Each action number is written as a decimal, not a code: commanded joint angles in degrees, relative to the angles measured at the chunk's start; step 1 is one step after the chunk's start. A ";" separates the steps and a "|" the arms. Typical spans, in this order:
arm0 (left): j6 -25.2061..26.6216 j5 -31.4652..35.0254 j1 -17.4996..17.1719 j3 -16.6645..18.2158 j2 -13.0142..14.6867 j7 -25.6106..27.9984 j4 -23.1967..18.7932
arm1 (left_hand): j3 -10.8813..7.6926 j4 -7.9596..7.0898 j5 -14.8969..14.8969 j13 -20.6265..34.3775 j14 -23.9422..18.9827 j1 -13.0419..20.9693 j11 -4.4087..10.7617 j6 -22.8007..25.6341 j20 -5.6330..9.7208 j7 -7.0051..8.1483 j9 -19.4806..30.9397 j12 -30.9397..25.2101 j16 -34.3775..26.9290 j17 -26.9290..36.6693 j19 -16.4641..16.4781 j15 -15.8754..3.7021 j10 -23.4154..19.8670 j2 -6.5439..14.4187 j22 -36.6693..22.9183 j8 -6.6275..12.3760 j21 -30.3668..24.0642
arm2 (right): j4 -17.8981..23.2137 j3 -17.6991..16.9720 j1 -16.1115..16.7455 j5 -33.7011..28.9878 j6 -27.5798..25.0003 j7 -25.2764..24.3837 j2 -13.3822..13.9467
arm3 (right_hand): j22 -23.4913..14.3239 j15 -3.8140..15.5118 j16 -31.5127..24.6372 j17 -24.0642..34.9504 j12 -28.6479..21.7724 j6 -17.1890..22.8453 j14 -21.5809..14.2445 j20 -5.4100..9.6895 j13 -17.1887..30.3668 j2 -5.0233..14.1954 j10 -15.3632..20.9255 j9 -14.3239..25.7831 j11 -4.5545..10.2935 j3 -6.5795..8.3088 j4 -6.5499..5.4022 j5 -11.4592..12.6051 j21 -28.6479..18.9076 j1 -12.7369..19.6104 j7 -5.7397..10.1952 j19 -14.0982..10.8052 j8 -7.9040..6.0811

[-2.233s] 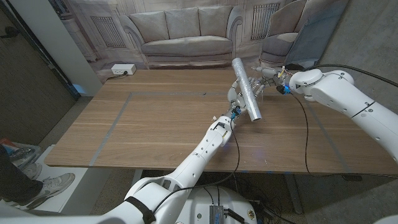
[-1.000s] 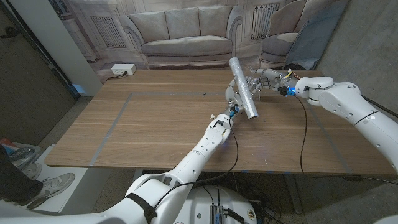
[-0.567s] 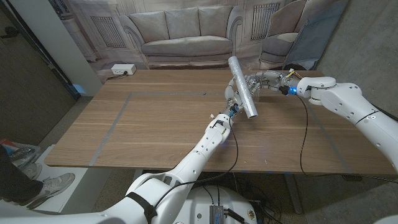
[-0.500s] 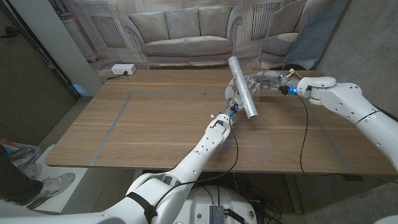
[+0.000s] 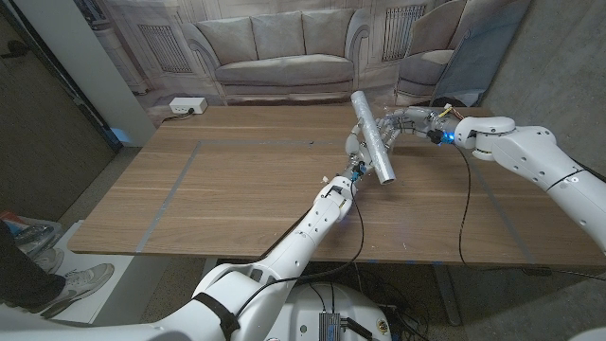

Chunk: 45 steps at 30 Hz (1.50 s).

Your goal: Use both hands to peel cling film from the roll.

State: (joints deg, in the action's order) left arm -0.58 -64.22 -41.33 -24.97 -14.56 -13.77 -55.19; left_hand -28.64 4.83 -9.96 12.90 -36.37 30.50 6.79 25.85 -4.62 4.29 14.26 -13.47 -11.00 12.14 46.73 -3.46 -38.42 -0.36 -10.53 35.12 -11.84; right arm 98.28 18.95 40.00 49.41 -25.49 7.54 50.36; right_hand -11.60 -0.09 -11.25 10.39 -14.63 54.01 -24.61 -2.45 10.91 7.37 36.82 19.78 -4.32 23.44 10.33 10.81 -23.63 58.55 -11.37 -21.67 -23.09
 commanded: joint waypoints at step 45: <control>-0.80 0.97 -5.56 -3.34 4.20 4.10 -11.55 | 2.18 -1.33 -0.89 1.60 12.37 -2.67 -1.99 -10.48 -2.87 2.52 -1.23 1.54 0.50 1.92 -8.74 -1.72 15.72 -0.99 -0.36 -4.99 0.28 | 5.40 -1.48 1.98 -2.28 -7.38 -13.92 3.12 | -0.31 0.57 0.51 0.03 0.09 6.00 -1.13 0.35 0.16 -0.78 4.74 5.58 3.54 1.76 -0.68 0.54 -1.02 1.70 4.90 -0.64 -6.18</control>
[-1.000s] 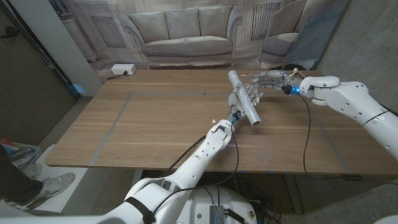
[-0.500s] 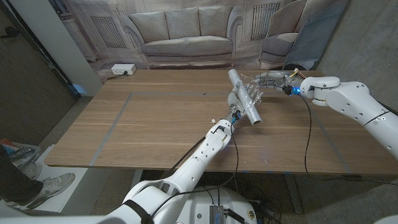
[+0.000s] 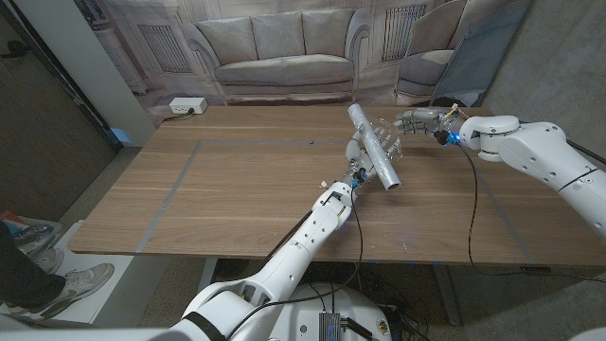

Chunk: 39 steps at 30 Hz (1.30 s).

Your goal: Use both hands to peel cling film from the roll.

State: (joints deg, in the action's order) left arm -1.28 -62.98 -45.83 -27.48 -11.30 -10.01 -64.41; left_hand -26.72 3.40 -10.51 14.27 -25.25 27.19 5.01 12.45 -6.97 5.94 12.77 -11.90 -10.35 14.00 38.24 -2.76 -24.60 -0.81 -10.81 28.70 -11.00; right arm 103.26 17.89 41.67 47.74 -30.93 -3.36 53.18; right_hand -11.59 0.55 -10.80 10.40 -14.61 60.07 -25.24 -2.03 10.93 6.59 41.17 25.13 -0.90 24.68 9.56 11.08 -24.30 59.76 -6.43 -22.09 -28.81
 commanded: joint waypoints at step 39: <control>-6.00 -0.53 4.31 1.96 -3.14 -5.23 7.58 | 1.28 0.54 -0.45 -0.68 -0.16 0.97 -0.47 -3.35 -0.06 1.13 0.81 -1.95 -1.39 -0.67 1.50 -2.39 1.78 -0.95 0.00 0.09 -1.51 | -0.54 -0.78 5.39 1.41 8.15 16.37 5.42 | 0.20 -9.09 0.49 0.58 2.41 -7.08 5.86 -5.81 0.67 -4.93 -6.88 -1.28 -8.66 -10.61 -12.31 0.24 1.63 -28.72 -5.22 6.17 4.79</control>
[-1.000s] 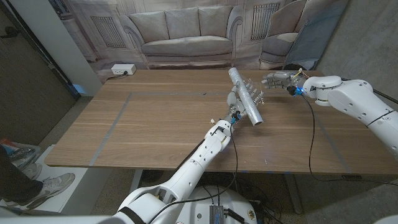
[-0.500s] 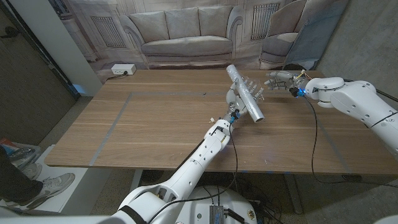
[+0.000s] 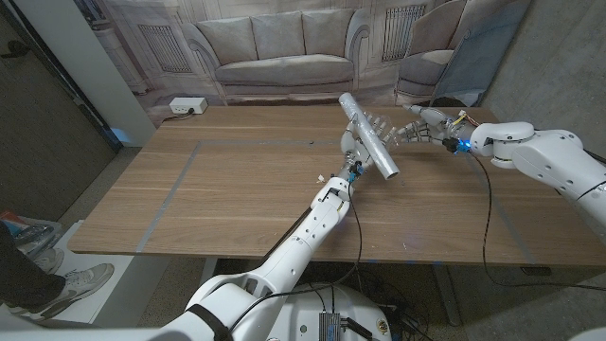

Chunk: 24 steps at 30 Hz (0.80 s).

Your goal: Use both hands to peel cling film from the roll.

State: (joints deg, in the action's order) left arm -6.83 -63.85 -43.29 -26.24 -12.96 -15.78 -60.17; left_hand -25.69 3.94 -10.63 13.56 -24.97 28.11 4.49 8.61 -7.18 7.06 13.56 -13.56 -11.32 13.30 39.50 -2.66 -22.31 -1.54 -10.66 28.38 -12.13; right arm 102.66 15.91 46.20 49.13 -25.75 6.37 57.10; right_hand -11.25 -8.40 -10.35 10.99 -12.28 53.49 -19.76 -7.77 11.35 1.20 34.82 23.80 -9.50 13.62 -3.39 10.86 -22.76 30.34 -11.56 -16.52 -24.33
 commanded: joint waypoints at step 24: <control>2.22 2.78 2.49 -0.06 -1.33 2.26 5.00 | 0.28 -0.49 -0.33 -0.14 0.29 -0.40 0.09 0.73 -0.12 -0.36 -0.52 -0.16 -0.11 -0.02 -0.44 -2.36 -0.29 0.40 -0.16 0.09 -0.09 | 2.25 1.74 0.39 -1.79 2.01 5.99 3.40 | -0.17 3.75 -0.34 -0.83 -1.74 4.79 -1.00 1.97 -0.10 3.19 1.06 -0.29 6.85 10.36 14.06 0.15 -0.57 21.92 6.37 -1.68 -0.73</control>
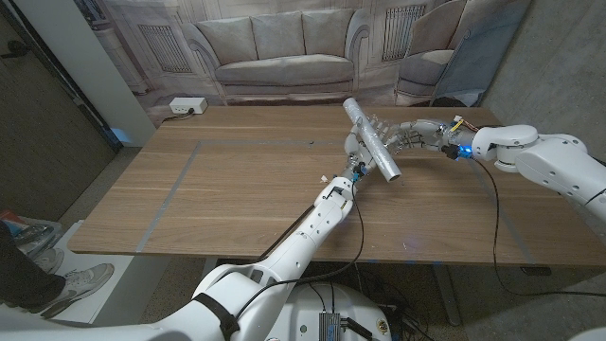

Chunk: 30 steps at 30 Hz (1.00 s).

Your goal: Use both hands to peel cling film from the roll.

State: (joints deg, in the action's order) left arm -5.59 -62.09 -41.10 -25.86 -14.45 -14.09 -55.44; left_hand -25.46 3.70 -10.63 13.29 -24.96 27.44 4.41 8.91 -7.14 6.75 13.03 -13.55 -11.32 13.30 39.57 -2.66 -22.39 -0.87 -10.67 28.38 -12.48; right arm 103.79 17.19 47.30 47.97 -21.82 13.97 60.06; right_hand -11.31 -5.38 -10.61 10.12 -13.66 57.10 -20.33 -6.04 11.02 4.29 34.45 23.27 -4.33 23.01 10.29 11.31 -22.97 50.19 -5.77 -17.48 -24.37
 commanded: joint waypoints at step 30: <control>9.73 -0.24 1.96 -0.60 2.06 -4.97 1.97 | 3.02 -2.46 -0.69 1.61 4.04 -4.39 -2.12 -13.58 0.81 -0.48 -0.78 0.11 -0.65 1.48 2.78 -0.74 8.60 -2.04 -0.40 -7.97 -2.08 | 2.90 -3.33 2.09 2.11 -4.33 -12.03 -0.78 | -0.31 3.56 -0.30 0.19 -1.26 2.96 -3.25 2.43 0.09 0.96 5.25 1.17 3.20 4.02 -0.19 -0.73 -1.88 8.60 -0.17 -2.96 -2.12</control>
State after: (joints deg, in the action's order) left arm 0.70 -61.95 -39.29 -26.40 -13.33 -19.12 -52.56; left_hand -22.53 1.74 -11.06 14.76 -20.20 23.65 2.45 -3.94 -7.11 6.14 12.24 -13.71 -11.53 14.53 40.76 -2.36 -14.45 -3.01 -10.82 20.79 -13.96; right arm 106.64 14.37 49.35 49.70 -25.67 4.21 59.90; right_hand -11.34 -1.93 -10.82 10.14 -15.22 59.87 -23.15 -3.48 10.90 5.31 39.11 24.24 -1.12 26.59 10.04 10.59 -24.59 58.03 -5.65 -20.05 -26.13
